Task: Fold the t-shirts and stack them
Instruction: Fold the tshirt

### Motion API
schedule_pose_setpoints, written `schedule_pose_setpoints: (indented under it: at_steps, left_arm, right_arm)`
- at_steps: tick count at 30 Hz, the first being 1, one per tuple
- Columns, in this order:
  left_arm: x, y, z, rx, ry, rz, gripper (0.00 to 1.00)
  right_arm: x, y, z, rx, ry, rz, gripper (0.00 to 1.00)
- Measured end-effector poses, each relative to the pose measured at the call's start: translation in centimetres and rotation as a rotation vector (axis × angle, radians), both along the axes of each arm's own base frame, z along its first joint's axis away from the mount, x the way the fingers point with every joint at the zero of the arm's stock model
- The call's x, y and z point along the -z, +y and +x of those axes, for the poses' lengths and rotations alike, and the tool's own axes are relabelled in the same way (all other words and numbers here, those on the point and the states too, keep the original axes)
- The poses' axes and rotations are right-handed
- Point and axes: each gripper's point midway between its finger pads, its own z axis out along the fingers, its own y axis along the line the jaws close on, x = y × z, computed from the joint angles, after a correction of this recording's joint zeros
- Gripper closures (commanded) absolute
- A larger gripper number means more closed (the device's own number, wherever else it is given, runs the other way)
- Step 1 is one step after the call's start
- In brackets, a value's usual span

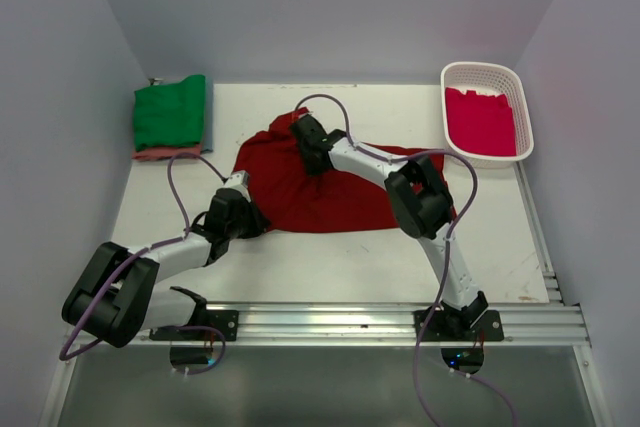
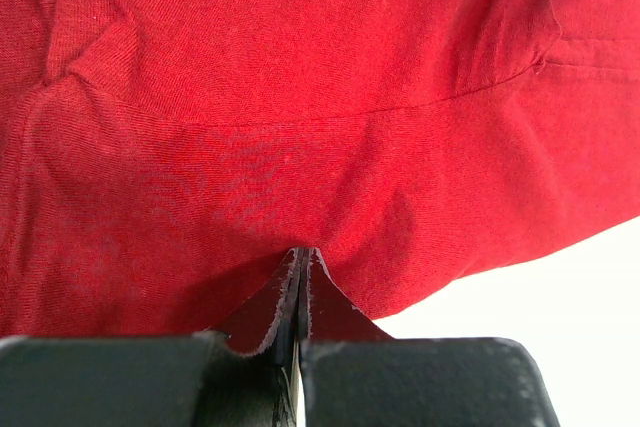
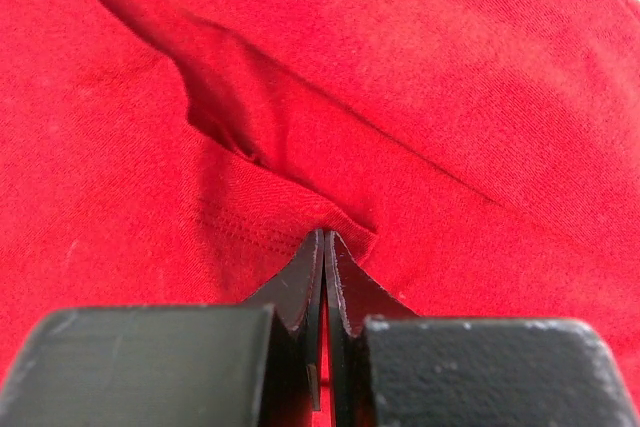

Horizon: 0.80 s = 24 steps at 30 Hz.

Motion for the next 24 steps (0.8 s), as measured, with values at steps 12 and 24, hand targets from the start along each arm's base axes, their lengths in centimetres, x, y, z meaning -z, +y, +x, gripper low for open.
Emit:
schedule_pose_setpoints:
  at_steps: [12, 24]
  left_arm:
    - [0.0, 0.0, 0.0, 0.0, 0.0, 0.0, 1.0]
    - [0.0, 0.0, 0.0, 0.001, 0.0, 0.0, 1.0]
  right_arm:
    - [0.2, -2.0, 1.0, 0.111, -0.021, -0.095, 1.0]
    - [-0.7, -7.3, 2.1, 0.248, -0.138, -0.28, 0.87]
